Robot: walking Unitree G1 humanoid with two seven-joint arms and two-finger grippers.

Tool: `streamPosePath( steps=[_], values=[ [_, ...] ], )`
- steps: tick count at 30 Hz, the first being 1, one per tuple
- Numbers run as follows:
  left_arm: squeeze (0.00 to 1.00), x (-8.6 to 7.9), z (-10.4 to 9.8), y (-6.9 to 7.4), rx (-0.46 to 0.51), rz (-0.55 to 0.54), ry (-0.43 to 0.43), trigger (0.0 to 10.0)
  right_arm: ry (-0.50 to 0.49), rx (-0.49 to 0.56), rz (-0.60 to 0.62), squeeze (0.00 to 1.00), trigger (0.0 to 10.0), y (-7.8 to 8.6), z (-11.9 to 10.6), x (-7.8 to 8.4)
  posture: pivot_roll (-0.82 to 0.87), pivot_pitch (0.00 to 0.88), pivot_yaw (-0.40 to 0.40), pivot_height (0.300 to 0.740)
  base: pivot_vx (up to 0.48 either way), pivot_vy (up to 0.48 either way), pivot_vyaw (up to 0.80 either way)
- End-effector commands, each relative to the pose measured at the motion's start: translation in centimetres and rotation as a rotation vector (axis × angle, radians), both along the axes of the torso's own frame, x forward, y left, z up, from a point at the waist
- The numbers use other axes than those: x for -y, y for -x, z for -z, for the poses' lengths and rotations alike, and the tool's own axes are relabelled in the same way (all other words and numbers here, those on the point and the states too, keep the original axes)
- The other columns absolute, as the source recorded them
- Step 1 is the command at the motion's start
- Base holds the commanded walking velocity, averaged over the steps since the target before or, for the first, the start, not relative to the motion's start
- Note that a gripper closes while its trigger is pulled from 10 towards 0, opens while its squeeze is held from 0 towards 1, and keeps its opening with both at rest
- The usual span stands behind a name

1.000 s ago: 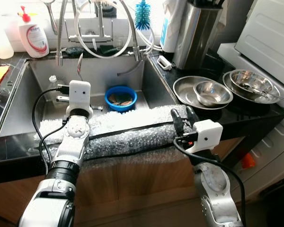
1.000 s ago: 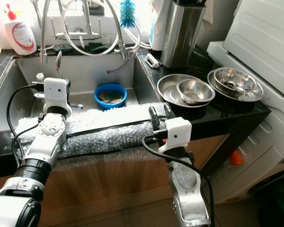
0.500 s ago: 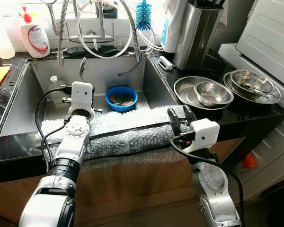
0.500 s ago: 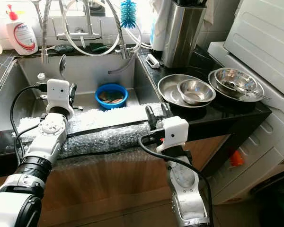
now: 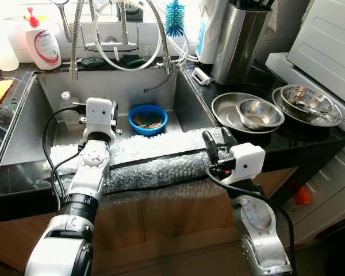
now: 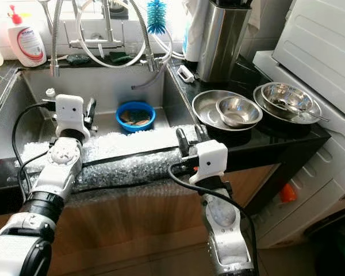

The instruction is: Kitchen organization

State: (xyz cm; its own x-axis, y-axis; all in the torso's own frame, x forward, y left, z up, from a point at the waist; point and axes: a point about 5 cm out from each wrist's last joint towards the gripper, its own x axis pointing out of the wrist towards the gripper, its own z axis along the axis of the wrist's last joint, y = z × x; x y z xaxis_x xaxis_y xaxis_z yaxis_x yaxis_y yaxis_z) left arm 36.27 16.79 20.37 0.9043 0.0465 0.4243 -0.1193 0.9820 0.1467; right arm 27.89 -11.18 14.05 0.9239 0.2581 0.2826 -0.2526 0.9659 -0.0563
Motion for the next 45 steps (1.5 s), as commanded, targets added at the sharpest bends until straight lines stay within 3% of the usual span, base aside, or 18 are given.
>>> streamPosePath(
  steps=[1, 7, 10, 14, 23, 33, 34, 35, 39, 45],
  values=[
    [0.0, 0.2, -3.1, 1.0, 0.16, 0.015, -0.041, 10.0, -0.005, -0.003, 0.012, 0.0, 10.0, -0.3, -0.2, 0.2, -0.02, 0.0, -0.061, 0.74, 0.0, 0.0, 0.0],
    [0.0, -1.1, -3.7, 2.5, 0.177, 0.018, -0.133, 10.0, -0.014, 0.005, 0.025, 0.0, 10.0, -0.4, -0.5, 0.5, -0.03, 0.0, -0.051, 0.74, 0.0, 0.0, 0.0],
    [0.0, -3.7, -2.4, 4.3, 0.133, -0.046, -0.156, 10.0, -0.027, 0.006, 0.047, 0.0, 10.0, -0.5, -0.7, 0.8, -0.02, 0.0, -0.054, 0.74, 0.0, 0.0, 0.0],
    [0.0, -4.8, -0.6, 5.7, 0.065, -0.073, -0.158, 10.0, -0.052, -0.006, 0.063, 0.0, 10.0, -0.7, -0.7, 1.1, -0.01, 0.0, -0.061, 0.74, 0.0, 0.0, 0.0],
    [0.0, -5.0, 0.5, 8.0, 0.016, -0.084, -0.146, 10.0, -0.06, 0.005, 0.105, 0.0, 10.0, -1.1, -1.2, 2.4, -0.01, 0.0, -0.058, 0.74, 0.0, 0.0, 0.0],
    [0.0, -4.4, 1.1, 8.2, -0.023, -0.082, -0.119, 10.0, -0.086, -0.02, 0.166, 0.0, 10.0, -1.7, -1.6, 3.9, -0.01, 0.0, -0.062, 0.74, 0.0, 0.0, 0.0],
    [0.0, -4.2, 1.1, 8.1, -0.024, -0.077, -0.118, 10.0, -0.071, -0.021, 0.181, 0.82, 10.0, -2.0, -1.8, 4.2, -0.01, 0.0, -0.062, 0.74, 0.0, 0.0, 0.0],
    [0.0, -4.0, 1.0, 8.1, -0.023, -0.075, -0.111, 10.0, -0.119, -0.014, 0.192, 1.0, 10.0, -2.3, -2.4, 4.8, -0.01, 0.0, -0.063, 0.74, 0.0, 0.0, 0.0],
    [0.0, -3.5, 1.0, 7.9, -0.024, -0.061, -0.093, 10.0, -0.149, -0.013, 0.243, 1.0, 10.0, -3.0, -3.4, 6.0, -0.01, 0.0, -0.064, 0.74, 0.0, 0.0, 0.0],
    [0.0, -2.8, 1.1, 7.7, -0.035, -0.036, -0.085, 10.0, -0.083, -0.076, 0.306, 1.0, 10.0, -4.2, -3.8, 7.6, -0.01, 0.0, -0.061, 0.74, 0.0, 0.0, 0.0]
  ],
)
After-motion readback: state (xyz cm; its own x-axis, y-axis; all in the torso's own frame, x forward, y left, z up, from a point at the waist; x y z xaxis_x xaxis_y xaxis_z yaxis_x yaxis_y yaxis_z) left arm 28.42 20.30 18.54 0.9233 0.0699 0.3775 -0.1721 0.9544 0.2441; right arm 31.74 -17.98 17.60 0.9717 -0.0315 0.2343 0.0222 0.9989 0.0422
